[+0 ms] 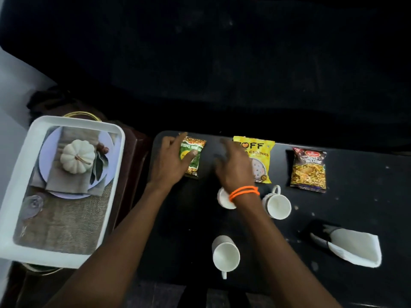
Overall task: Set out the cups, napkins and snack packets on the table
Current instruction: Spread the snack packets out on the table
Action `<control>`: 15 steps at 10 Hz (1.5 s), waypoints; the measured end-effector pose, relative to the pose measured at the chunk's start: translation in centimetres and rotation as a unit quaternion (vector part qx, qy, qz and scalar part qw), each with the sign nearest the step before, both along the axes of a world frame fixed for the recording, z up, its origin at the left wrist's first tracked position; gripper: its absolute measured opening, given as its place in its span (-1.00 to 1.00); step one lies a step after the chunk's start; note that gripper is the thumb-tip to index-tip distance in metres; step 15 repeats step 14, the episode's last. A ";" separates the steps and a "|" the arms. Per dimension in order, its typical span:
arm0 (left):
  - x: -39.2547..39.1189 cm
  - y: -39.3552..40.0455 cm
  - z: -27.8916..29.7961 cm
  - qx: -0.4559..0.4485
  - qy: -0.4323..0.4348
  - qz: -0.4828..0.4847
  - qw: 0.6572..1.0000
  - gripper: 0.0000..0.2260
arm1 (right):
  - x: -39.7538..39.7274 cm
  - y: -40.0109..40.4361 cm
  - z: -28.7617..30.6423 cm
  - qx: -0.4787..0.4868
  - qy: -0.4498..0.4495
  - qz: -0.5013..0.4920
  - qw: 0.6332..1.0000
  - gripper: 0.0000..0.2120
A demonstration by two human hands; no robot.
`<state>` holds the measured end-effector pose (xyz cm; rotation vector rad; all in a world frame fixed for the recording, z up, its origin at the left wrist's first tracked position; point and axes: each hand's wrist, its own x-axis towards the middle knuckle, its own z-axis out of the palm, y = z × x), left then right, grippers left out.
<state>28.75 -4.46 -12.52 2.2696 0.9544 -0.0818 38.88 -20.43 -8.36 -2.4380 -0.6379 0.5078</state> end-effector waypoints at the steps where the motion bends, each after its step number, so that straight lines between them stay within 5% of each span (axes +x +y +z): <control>1: 0.6 0.2 -0.4 -0.059 -0.002 -0.027 0.998 -0.37 | 4.4 -4.0 -0.2 -0.058 -0.058 -0.042 0.996 -0.55; 3: 2.9 -1.2 -0.6 -0.028 0.022 -0.020 0.999 -0.41 | 5.9 -6.9 -2.4 -0.134 0.004 0.024 0.991 -0.50; 5: 5.3 -2.9 -0.7 -0.038 -0.003 0.032 0.999 -0.42 | 5.3 -6.9 -3.2 -0.111 0.019 -0.010 0.994 -0.56; 7: 4.6 -2.6 0.0 0.078 0.007 -0.015 0.997 -0.38 | 7.6 -9.6 -1.2 -0.088 -0.019 -0.076 0.993 -0.49; 8: 3.6 -1.8 -0.2 0.080 0.023 -0.118 0.989 -0.38 | 9.8 -13.0 -0.8 -0.149 -0.054 -0.165 0.973 -0.55; 9: 2.7 -1.2 -0.5 0.041 0.042 -0.147 0.987 -0.36 | 10.7 -15.2 -1.3 -0.230 0.018 -0.198 0.953 -0.50; 12: 2.0 -0.8 -0.3 0.034 0.050 -0.168 0.984 -0.36 | 9.5 -17.4 -2.4 -0.206 0.005 -0.153 0.966 -0.34; 15: 2.4 -1.4 0.6 0.029 0.055 -0.137 0.989 -0.26 | 9.5 -17.0 -1.7 -0.199 -0.013 -0.155 0.968 -0.40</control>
